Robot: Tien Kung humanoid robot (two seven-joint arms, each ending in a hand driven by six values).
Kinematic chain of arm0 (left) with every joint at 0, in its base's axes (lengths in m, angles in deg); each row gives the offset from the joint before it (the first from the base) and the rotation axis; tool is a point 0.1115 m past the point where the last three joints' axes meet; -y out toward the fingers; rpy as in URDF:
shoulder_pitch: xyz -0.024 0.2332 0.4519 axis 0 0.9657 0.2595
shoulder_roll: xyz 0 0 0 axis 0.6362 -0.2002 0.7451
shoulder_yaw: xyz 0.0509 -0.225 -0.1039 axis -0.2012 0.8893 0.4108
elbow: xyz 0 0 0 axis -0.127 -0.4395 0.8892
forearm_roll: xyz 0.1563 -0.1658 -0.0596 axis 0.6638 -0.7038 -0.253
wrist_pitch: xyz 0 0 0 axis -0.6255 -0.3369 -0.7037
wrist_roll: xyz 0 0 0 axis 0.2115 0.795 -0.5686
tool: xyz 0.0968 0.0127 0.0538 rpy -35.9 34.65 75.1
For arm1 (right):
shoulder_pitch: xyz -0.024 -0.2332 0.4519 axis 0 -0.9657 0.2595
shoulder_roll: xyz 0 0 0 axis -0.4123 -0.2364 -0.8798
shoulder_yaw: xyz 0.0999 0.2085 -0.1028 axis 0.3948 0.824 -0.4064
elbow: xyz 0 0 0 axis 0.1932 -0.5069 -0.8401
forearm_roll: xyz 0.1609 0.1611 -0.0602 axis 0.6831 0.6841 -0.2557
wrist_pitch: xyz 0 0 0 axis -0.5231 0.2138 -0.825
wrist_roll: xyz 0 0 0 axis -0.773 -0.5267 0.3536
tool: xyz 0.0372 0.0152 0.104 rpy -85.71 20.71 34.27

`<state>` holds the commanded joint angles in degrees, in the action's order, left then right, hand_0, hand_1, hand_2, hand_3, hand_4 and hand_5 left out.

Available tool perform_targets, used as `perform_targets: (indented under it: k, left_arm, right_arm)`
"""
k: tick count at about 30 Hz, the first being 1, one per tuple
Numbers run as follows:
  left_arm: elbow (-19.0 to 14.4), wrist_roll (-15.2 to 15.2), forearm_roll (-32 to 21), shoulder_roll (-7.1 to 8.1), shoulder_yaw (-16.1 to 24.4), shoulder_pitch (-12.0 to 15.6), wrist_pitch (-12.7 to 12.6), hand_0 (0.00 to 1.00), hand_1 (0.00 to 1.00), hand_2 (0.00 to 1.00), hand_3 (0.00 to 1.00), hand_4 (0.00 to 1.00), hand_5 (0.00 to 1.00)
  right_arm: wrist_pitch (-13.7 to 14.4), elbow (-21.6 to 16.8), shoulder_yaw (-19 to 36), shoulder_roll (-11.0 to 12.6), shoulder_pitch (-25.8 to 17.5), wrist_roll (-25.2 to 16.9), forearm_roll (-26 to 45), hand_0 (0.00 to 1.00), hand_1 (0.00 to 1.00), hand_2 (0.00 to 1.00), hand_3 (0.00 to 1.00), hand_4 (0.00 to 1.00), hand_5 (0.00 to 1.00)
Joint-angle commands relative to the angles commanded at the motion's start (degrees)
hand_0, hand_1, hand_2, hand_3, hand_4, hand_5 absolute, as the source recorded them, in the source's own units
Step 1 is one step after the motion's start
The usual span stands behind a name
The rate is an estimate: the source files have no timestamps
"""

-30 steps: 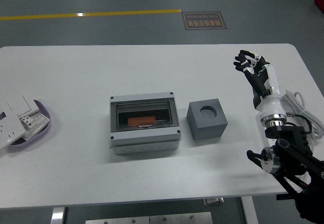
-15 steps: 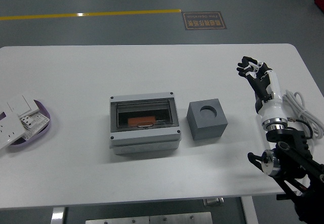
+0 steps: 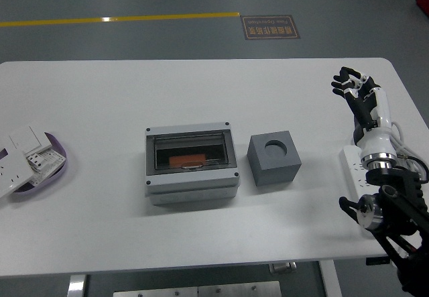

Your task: Pick up the cylinder from the cube,place it in the box,flap close box

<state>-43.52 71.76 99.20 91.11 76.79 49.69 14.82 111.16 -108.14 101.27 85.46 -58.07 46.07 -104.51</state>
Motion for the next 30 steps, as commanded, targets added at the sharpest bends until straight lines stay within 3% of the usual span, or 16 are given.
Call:
perform_targets:
  k: [30]
  left_arm:
    - [0.3, 0.1, -0.5, -0.63, -1.1, -1.5, -0.1, 0.598, 0.621, 0.612, 0.630, 0.680, 0.233]
  right_arm:
    - [0.2, 0.2, 0.2, 0.5, 0.1, -0.3, 0.5, 0.684, 0.612, 0.594, 0.631, 0.765, 0.423]
